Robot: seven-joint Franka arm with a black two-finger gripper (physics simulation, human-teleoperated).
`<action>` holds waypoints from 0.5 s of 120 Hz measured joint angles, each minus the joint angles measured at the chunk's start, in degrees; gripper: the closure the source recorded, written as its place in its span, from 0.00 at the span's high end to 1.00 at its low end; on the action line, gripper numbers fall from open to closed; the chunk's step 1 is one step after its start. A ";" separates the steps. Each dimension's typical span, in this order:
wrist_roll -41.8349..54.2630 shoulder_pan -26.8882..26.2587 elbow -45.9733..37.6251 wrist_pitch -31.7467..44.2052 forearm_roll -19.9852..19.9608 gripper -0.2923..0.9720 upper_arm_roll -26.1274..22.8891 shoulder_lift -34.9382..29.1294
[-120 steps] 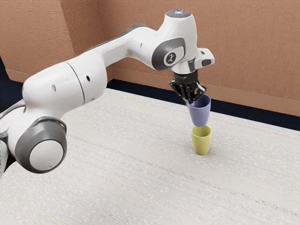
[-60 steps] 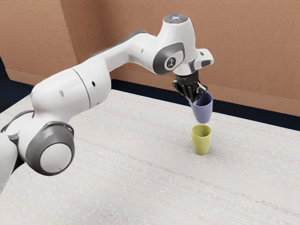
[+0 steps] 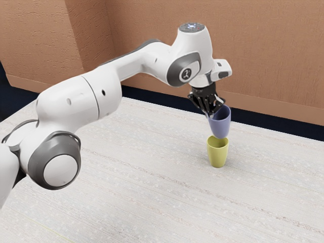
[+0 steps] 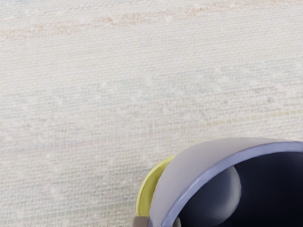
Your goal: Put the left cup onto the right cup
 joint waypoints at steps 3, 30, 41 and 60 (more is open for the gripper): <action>0.03 0.00 -0.30 0.07 -0.03 0.15 0.01 -0.07; 0.25 -0.05 -1.78 0.42 -0.38 0.15 0.26 -0.53; 0.32 -0.06 -2.29 0.48 -0.47 0.15 0.37 -0.77; 0.43 -0.08 -2.79 0.55 -0.52 0.15 0.50 -1.25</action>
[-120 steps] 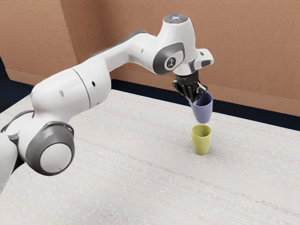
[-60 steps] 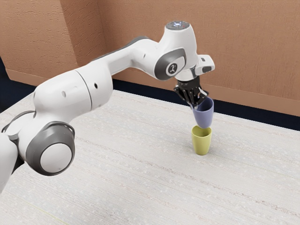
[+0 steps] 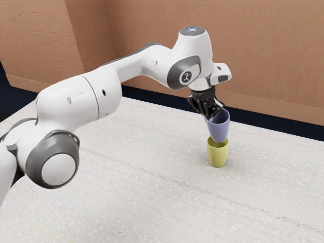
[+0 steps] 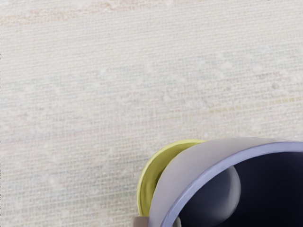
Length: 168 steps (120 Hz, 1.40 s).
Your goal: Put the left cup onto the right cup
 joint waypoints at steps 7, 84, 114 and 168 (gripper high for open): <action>0.03 -0.01 -0.62 0.14 -0.04 0.15 0.04 -0.32; 0.27 0.21 -2.12 0.71 -0.26 0.15 0.23 -0.90; 0.31 0.25 -2.12 0.78 -0.28 0.15 0.23 -0.77; 0.35 0.34 -2.21 1.08 -0.28 0.15 0.23 -0.43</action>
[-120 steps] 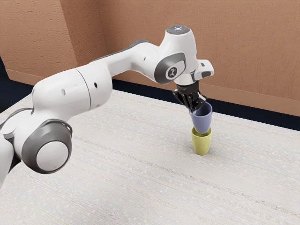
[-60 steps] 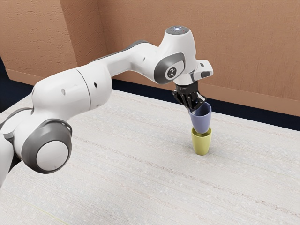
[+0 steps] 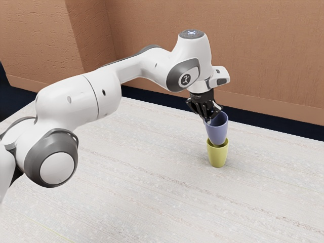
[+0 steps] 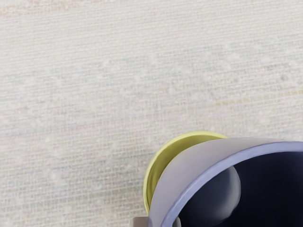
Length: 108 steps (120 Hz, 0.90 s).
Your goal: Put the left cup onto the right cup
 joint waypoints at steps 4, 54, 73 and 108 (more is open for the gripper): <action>0.00 0.03 0.00 0.02 -0.02 0.15 0.00 0.05; 0.01 0.35 -0.09 0.57 -0.28 0.15 0.00 0.56; 0.01 0.43 -0.09 0.80 -0.37 0.15 0.00 0.74; 0.02 0.47 -0.76 1.55 -0.46 0.15 -0.08 1.18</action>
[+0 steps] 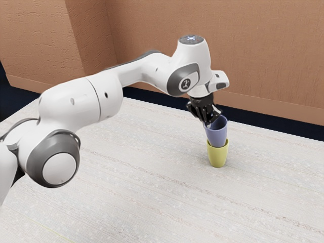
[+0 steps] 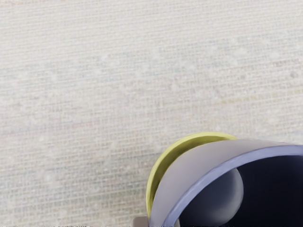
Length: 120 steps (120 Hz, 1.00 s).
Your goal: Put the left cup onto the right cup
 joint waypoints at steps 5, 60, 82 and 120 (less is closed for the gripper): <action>0.00 0.03 -0.24 0.20 0.00 0.15 0.00 0.03; 0.09 -0.01 -0.52 1.29 -0.25 0.21 -0.26 0.04; 0.13 -0.03 -0.52 1.62 -0.33 0.32 -0.42 -0.01; 0.15 -0.03 -0.55 1.80 -0.35 0.54 -0.39 -0.17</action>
